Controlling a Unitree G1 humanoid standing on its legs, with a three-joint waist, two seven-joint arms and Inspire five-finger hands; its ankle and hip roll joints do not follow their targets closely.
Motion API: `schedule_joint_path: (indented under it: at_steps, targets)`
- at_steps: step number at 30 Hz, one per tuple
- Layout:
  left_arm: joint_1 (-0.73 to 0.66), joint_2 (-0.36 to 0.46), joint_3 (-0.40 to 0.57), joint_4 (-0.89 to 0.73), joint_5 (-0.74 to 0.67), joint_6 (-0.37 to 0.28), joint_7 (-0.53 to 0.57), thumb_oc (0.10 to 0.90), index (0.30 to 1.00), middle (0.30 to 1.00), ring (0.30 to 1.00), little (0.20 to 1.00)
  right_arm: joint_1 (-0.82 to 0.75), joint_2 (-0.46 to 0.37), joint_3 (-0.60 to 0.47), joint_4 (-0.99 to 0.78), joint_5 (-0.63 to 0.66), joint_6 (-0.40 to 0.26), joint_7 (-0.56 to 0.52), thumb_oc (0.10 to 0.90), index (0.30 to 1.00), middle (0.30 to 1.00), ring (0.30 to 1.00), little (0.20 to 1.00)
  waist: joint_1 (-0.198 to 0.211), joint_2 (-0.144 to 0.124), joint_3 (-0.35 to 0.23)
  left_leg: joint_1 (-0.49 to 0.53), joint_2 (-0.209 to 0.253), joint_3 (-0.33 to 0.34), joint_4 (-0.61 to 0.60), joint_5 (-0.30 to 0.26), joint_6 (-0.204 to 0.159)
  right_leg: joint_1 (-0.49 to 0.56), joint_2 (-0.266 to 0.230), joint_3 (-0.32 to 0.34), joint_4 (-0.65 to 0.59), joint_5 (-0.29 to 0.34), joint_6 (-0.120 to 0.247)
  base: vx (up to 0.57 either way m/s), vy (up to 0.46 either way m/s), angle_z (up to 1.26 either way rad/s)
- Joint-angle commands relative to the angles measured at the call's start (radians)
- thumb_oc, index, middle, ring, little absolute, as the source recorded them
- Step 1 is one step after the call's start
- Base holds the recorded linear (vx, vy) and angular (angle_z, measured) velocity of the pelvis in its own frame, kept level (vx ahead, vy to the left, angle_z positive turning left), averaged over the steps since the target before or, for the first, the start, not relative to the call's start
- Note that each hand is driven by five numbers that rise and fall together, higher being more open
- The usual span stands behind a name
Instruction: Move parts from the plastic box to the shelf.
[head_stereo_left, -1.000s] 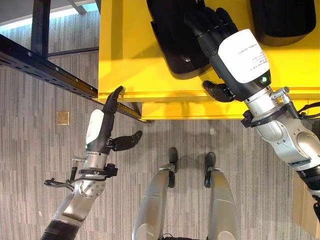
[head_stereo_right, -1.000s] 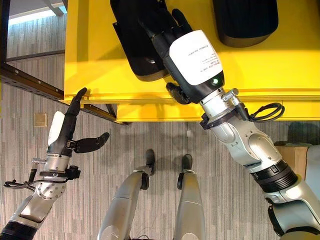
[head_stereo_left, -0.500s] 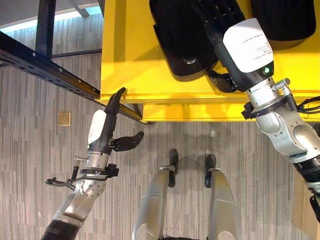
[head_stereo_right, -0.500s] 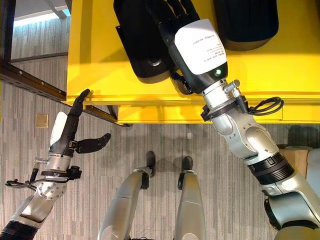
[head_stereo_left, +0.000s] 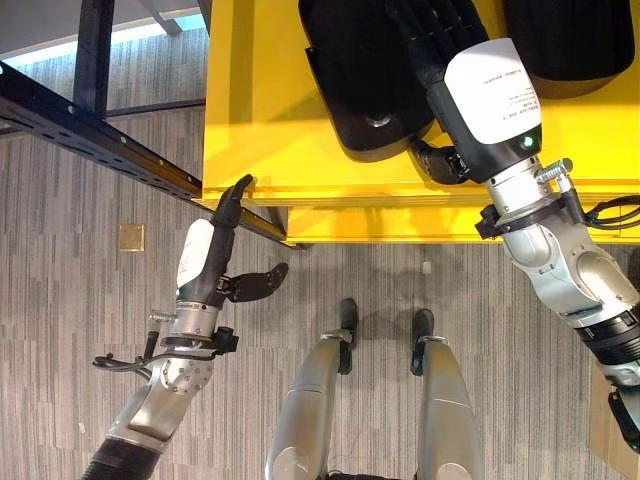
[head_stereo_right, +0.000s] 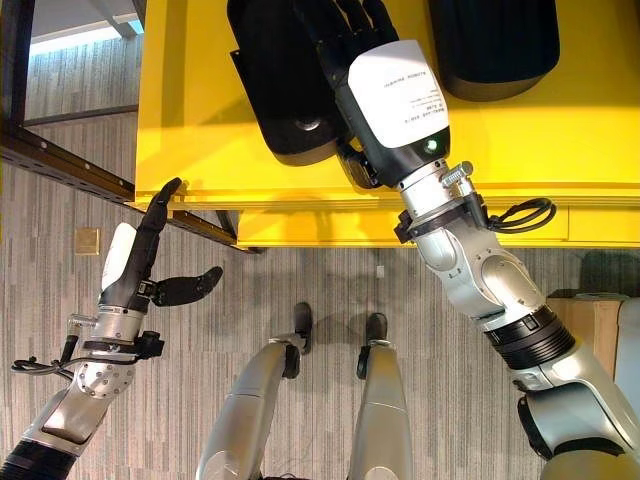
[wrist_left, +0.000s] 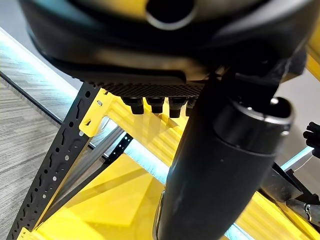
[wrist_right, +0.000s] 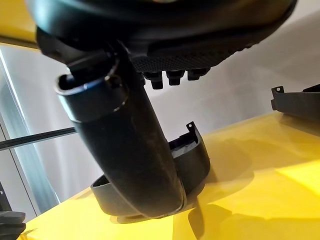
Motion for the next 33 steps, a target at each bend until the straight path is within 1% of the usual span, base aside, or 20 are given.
schedule_joint_path:
  at_steps: [1, 6, 12, 13, 14, 15, 17, 21, 25, 26, 28, 29, 30, 31, 33]
  targets:
    - [0.029, 0.048, -0.008, -0.033, -0.011, -0.003, 0.015, 0.9, 1.0, 1.0, 1.0, 1.0, -0.212, 0.008, -0.002, -0.057, 0.012, -0.016, -0.081, 0.9, 1.0, 1.0, 1.0, 1.0, 0.013, 0.01, -0.007, 0.039, 0.007, -0.036, 0.085, -0.181, -0.006, 0.061, 0.023, -0.004, -0.044, -0.058, -0.016, 0.0, 0.0, 0.0]
    - [0.023, 0.047, -0.012, -0.036, -0.011, 0.005, 0.011, 0.9, 1.0, 1.0, 1.0, 1.0, -0.221, 0.026, 0.005, -0.054, 0.029, 0.005, -0.09, 0.9, 1.0, 1.0, 1.0, 1.0, 0.016, 0.01, -0.007, 0.044, 0.007, -0.035, 0.079, -0.179, -0.006, 0.067, 0.023, -0.007, -0.049, -0.057, -0.016, 0.0, 0.0, 0.0]
    - [0.022, 0.047, -0.016, -0.04, -0.019, 0.016, 0.012, 0.9, 1.0, 1.0, 1.0, 1.0, -0.229, 0.053, 0.002, -0.047, 0.046, 0.011, -0.091, 0.9, 1.0, 1.0, 1.0, 1.0, 0.02, 0.013, -0.007, 0.055, 0.003, -0.037, 0.073, -0.177, -0.006, 0.077, 0.022, -0.008, -0.054, -0.058, -0.016, 0.0, 0.0, 0.0]
    - [0.019, 0.047, -0.015, -0.04, -0.019, 0.017, 0.012, 0.9, 1.0, 1.0, 1.0, 1.0, -0.232, 0.054, 0.002, -0.047, 0.047, 0.011, -0.089, 0.9, 1.0, 1.0, 1.0, 1.0, 0.021, 0.013, -0.007, 0.051, 0.003, -0.037, 0.07, -0.17, -0.005, 0.074, 0.022, -0.008, -0.058, -0.051, -0.016, 0.0, 0.0, 0.0]
    - [0.019, 0.047, -0.019, -0.039, -0.019, 0.018, 0.013, 0.9, 1.0, 1.0, 1.0, 1.0, -0.233, 0.063, 0.003, -0.05, 0.052, 0.013, -0.087, 0.9, 1.0, 1.0, 1.0, 1.0, 0.021, 0.014, -0.007, 0.058, 0.002, -0.037, 0.07, -0.176, -0.005, 0.08, 0.022, -0.006, -0.056, -0.057, -0.016, 0.0, 0.0, 0.0]
    - [0.017, 0.047, -0.018, -0.04, -0.02, 0.019, 0.013, 0.9, 1.0, 1.0, 1.0, 1.0, -0.236, 0.064, 0.003, -0.051, 0.053, 0.014, -0.086, 0.9, 1.0, 1.0, 1.0, 1.0, 0.021, 0.014, -0.007, 0.054, 0.002, -0.037, 0.068, -0.169, -0.005, 0.076, 0.022, -0.007, -0.059, -0.051, -0.017, 0.0, 0.0, 0.0]
    - [0.015, 0.046, -0.024, -0.038, -0.023, 0.023, 0.014, 0.9, 1.0, 1.0, 1.0, 1.0, -0.238, 0.082, 0.005, -0.058, 0.054, 0.024, -0.081, 0.9, 1.0, 1.0, 1.0, 1.0, 0.022, 0.016, -0.007, 0.061, 0.0, -0.037, 0.068, -0.174, -0.005, 0.083, 0.022, -0.006, -0.059, -0.056, -0.016, 0.0, 0.0, 0.0]
    - [0.006, 0.044, -0.029, -0.041, -0.024, 0.034, 0.019, 0.9, 1.0, 1.0, 1.0, 1.0, -0.245, 0.096, 0.005, -0.061, 0.064, 0.045, -0.084, 0.9, 1.0, 1.0, 1.0, 1.0, 0.023, 0.016, -0.007, 0.059, 0.001, -0.036, 0.062, -0.164, -0.006, 0.081, 0.021, -0.006, -0.067, -0.046, -0.015, 0.0, 0.0, 0.0]
    - [0.003, 0.042, -0.032, -0.04, -0.026, 0.037, 0.022, 0.9, 1.0, 1.0, 1.0, 1.0, -0.246, 0.121, 0.001, -0.041, 0.059, 0.061, -0.089, 0.9, 1.0, 1.0, 1.0, 1.0, 0.026, 0.017, -0.007, 0.069, -0.002, -0.039, 0.057, -0.167, -0.006, 0.092, 0.019, -0.007, -0.072, -0.049, -0.013, 0.0, 0.0, 0.0]
    - [0.001, 0.042, -0.031, -0.04, -0.027, 0.04, 0.022, 0.9, 1.0, 1.0, 1.0, 1.0, -0.248, 0.122, 0.001, -0.038, 0.06, 0.064, -0.091, 0.9, 1.0, 1.0, 1.0, 1.0, 0.026, 0.017, -0.007, 0.065, -0.002, -0.039, 0.054, -0.16, -0.006, 0.088, 0.019, -0.007, -0.075, -0.042, -0.014, 0.0, 0.0, 0.0]
    - [0.003, 0.041, -0.038, -0.035, -0.021, 0.039, 0.027, 0.9, 1.0, 1.0, 1.0, 1.0, -0.249, 0.126, 0.003, -0.009, 0.065, 0.067, -0.111, 0.9, 1.0, 1.0, 1.0, 1.0, 0.028, 0.018, -0.007, 0.075, -0.004, -0.04, 0.051, -0.166, -0.004, 0.099, 0.017, -0.009, -0.079, -0.048, -0.012, 0.0, 0.0, 0.0]
    - [0.003, 0.041, -0.037, -0.042, -0.025, 0.047, 0.024, 0.9, 1.0, 1.0, 1.0, 1.0, -0.25, 0.122, 0.002, -0.009, 0.07, 0.069, -0.111, 0.9, 1.0, 1.0, 1.0, 1.0, 0.029, 0.019, -0.007, 0.075, -0.006, -0.042, 0.052, -0.166, -0.003, 0.099, 0.015, -0.01, -0.079, -0.046, -0.01, 0.0, 0.025, 0.04]
    - [0.002, 0.037, -0.028, -0.069, -0.033, 0.077, 0.009, 0.9, 1.0, 1.0, 1.0, 1.0, -0.246, 0.117, -0.004, -0.006, 0.078, 0.071, -0.109, 0.9, 1.0, 1.0, 1.0, 1.0, 0.03, 0.02, -0.007, 0.076, -0.011, -0.044, 0.053, -0.169, 0.002, 0.098, 0.012, -0.011, -0.079, -0.043, -0.006, 0.01, 0.025, 0.05]
    - [-0.004, 0.032, -0.021, -0.073, -0.031, 0.089, -0.002, 0.9, 1.0, 1.0, 1.0, 1.0, -0.246, 0.117, -0.01, -0.005, 0.084, 0.068, -0.105, 0.9, 1.0, 1.0, 1.0, 1.0, 0.028, 0.018, -0.007, 0.076, -0.012, -0.04, 0.056, -0.171, 0.004, 0.097, 0.012, -0.01, -0.077, -0.042, -0.005, 0.01, 0.025, 0.05]
    - [-0.013, 0.031, -0.02, -0.066, -0.032, 0.094, -0.008, 0.9, 1.0, 1.0, 1.0, 1.0, -0.244, 0.114, -0.017, 0.001, 0.093, 0.059, -0.105, 0.9, 1.0, 1.0, 1.0, 1.0, 0.026, 0.015, -0.007, 0.075, -0.014, -0.039, 0.06, -0.172, 0.006, 0.097, 0.013, -0.011, -0.076, -0.041, -0.005, 0.0, 0.0, 0.0]
